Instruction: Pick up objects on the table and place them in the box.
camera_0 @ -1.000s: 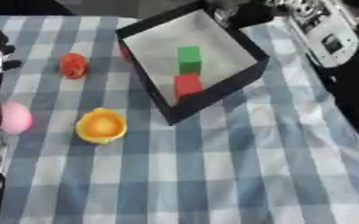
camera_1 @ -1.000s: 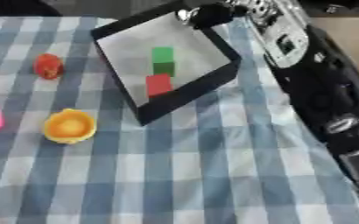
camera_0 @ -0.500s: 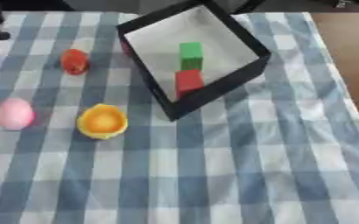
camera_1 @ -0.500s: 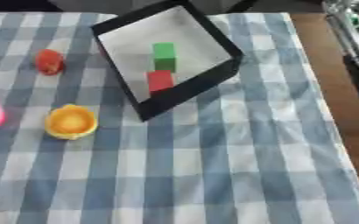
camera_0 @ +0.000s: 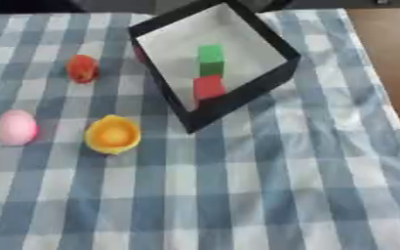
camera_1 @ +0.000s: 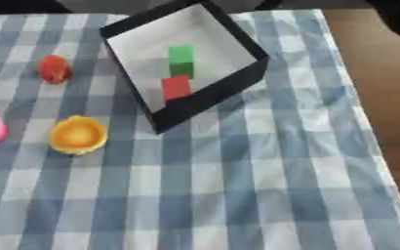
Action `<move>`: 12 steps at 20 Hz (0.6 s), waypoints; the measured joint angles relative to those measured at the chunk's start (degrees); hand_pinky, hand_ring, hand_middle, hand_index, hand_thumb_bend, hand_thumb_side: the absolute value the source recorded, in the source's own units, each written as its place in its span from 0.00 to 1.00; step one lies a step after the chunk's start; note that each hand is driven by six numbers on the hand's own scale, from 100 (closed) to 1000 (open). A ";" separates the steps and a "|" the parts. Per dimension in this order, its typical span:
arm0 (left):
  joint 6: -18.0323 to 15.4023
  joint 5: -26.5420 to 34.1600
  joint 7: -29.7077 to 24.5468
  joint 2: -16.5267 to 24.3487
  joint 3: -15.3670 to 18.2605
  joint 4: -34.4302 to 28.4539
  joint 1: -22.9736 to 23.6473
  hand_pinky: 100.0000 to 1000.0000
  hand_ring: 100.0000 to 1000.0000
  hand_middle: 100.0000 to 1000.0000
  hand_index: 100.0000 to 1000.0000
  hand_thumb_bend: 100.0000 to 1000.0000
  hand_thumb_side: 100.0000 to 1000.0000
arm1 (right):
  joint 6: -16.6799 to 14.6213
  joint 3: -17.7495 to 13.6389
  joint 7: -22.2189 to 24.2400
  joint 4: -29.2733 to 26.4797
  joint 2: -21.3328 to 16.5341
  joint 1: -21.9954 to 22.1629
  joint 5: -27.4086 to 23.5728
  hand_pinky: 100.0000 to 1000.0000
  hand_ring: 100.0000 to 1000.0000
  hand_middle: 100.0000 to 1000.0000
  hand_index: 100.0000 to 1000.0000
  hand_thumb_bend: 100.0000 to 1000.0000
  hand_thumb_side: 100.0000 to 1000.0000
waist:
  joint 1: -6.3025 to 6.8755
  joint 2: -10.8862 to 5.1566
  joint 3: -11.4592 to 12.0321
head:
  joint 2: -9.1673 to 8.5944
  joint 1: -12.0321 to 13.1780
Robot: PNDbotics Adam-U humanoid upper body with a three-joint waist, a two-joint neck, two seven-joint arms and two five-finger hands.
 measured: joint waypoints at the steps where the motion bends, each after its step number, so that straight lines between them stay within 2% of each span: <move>1: 0.09 -0.59 -0.86 0.71 -0.18 0.63 -0.22 0.66 0.74 0.68 0.82 0.44 0.58 | -0.13 -0.11 -0.30 -0.13 0.00 0.19 -0.29 0.91 0.77 0.74 0.73 0.00 0.43 | 0.00 0.00 0.00 | 0.00 0.00; 3: 0.12 -1.49 -1.97 1.39 -0.37 1.48 -0.45 0.67 0.74 0.69 0.84 0.45 0.59 | -0.22 -0.32 -0.70 -0.32 0.00 0.39 -0.54 0.91 0.77 0.73 0.73 0.00 0.43 | 0.00 0.00 0.00 | 0.00 0.01; 4: 0.16 -1.87 -2.37 1.62 -0.56 1.88 -0.47 0.72 0.77 0.74 0.87 0.48 0.56 | -0.21 -0.34 -0.79 -0.32 0.00 0.48 -0.64 0.91 0.77 0.73 0.72 0.00 0.47 | 0.15 0.00 0.00 | 0.00 0.00; 6: 0.90 -2.94 -3.49 2.83 -1.87 3.49 -0.50 0.73 0.77 0.75 0.87 0.49 0.56 | -0.10 -0.37 -0.92 -0.28 0.00 1.59 -0.69 0.91 0.77 0.73 0.72 0.00 0.48 | 0.97 -0.03 -0.02 | 0.01 0.00; 7: 1.59 -3.67 -4.27 3.96 -3.04 4.67 -0.97 0.74 0.77 0.75 0.88 0.50 0.56 | -0.04 -0.37 -0.97 -0.23 0.00 2.11 -0.69 0.91 0.77 0.73 0.72 0.00 0.48 | 1.44 -0.03 -0.11 | 0.01 0.04; 9: 2.78 -5.36 -5.99 6.68 -5.70 7.31 -2.88 0.76 0.78 0.77 0.88 0.53 0.53 | 0.01 -0.37 -0.94 -0.09 0.00 2.45 -0.69 0.91 0.77 0.73 0.72 0.00 0.49 | 1.58 -0.04 -0.52 | 0.02 0.39; 12: 2.26 -8.11 -8.78 11.07 -10.23 10.73 -5.13 0.78 0.80 0.78 0.90 0.56 0.51 | 0.09 -0.32 -0.86 0.03 0.00 2.42 -0.60 0.91 0.77 0.73 0.72 0.00 0.49 | 1.58 -0.04 -0.87 | 0.03 1.18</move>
